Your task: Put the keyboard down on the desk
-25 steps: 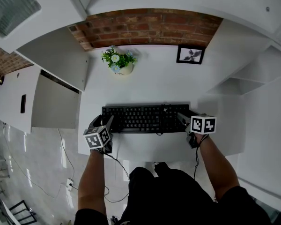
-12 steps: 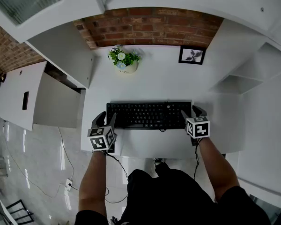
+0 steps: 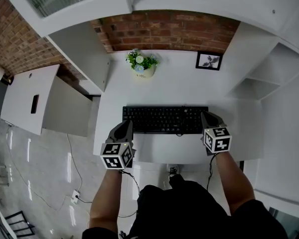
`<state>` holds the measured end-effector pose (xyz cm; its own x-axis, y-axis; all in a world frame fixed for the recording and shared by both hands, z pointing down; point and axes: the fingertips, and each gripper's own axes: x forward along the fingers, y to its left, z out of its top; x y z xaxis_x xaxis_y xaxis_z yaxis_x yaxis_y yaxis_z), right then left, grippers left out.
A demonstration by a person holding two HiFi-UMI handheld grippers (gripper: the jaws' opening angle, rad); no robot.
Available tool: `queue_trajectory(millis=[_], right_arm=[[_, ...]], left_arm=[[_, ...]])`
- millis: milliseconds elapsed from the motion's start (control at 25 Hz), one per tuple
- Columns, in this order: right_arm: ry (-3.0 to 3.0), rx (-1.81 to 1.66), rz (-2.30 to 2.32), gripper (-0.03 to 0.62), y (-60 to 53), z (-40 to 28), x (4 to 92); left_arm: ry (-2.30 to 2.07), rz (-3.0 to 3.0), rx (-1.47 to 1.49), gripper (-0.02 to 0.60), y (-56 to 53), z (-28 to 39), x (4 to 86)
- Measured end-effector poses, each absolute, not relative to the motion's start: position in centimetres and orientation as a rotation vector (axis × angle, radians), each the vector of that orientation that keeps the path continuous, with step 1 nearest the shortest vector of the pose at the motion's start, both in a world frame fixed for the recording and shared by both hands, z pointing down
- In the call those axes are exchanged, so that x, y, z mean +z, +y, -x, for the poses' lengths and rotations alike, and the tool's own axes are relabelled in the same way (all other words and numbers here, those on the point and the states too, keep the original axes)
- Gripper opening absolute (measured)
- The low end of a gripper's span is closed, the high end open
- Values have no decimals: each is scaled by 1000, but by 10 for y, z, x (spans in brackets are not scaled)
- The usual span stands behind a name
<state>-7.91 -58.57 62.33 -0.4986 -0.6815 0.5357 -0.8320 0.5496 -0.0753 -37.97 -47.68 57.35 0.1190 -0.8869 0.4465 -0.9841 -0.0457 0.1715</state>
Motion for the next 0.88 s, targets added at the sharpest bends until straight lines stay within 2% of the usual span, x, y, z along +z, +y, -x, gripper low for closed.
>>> queue_trajectory(millis=[480,880], right_arm=[[-2597,592,-1132,18,-523,128,541],[-2673,560,-1174,18,-443,128,497]], left_arm=[[-1749,-2135,207,18,-420,349,518],[-1705,-2206,137,18,-351,330,493]])
